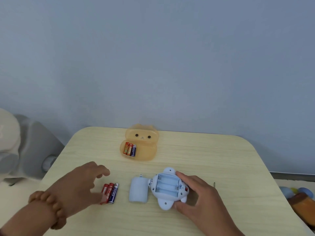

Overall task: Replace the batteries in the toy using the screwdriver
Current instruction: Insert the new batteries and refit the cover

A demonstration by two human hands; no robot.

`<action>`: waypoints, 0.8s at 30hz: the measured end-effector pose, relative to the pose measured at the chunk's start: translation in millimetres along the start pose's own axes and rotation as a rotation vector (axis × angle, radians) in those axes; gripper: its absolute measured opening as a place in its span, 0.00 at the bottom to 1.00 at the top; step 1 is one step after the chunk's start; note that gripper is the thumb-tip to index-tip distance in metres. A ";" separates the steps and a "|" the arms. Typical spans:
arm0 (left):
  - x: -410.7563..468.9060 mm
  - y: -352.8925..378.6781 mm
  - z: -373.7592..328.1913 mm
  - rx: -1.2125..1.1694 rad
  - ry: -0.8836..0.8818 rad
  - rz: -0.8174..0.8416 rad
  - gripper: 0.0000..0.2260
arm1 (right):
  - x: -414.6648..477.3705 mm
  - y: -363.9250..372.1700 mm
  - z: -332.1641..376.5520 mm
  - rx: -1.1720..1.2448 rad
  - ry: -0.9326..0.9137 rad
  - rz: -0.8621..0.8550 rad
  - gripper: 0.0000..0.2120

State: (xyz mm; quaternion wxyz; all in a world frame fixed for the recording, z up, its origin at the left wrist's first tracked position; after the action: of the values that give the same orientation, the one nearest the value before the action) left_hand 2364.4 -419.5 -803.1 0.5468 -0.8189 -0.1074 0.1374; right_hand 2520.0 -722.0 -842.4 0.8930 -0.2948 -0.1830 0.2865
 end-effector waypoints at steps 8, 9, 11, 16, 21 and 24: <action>-2.1 5.6 4.0 -0.022 0.066 0.102 0.26 | -1.1 1.8 -0.2 0.011 0.023 -0.011 0.36; -1.3 5.1 2.4 -0.028 0.064 0.098 0.25 | -1.1 1.8 0.1 0.011 0.023 -0.014 0.37; -0.3 4.8 2.4 -0.018 0.052 0.097 0.23 | -1.2 1.3 1.0 0.007 0.019 -0.012 0.37; 1.9 -9.3 6.6 -0.067 -0.086 -0.092 0.20 | -1.3 0.2 1.5 0.012 0.028 -0.011 0.37; 6.1 -23.1 -28.9 -0.528 -0.097 -0.217 0.23 | -0.9 0.8 0.0 0.017 0.033 -0.004 0.37; 13.6 -21.2 -69.2 -0.758 -0.038 -0.162 0.17 | -0.7 1.1 -0.6 0.022 0.035 -0.009 0.36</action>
State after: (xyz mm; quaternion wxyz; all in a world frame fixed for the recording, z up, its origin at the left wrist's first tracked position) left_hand 2400.3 -467.0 -759.7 0.2123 -0.9491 -0.2250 0.0595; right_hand 2519.3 -722.0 -843.7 0.9005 -0.2892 -0.1655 0.2794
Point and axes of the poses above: each hand's wrist, its own x-axis towards the middle knuckle, its own y-axis out of the palm, z = x × y, the point moved 3 cm from there along x, towards the middle knuckle, and after that the axes turned 6 degrees about -z, right-handed, at the moved point
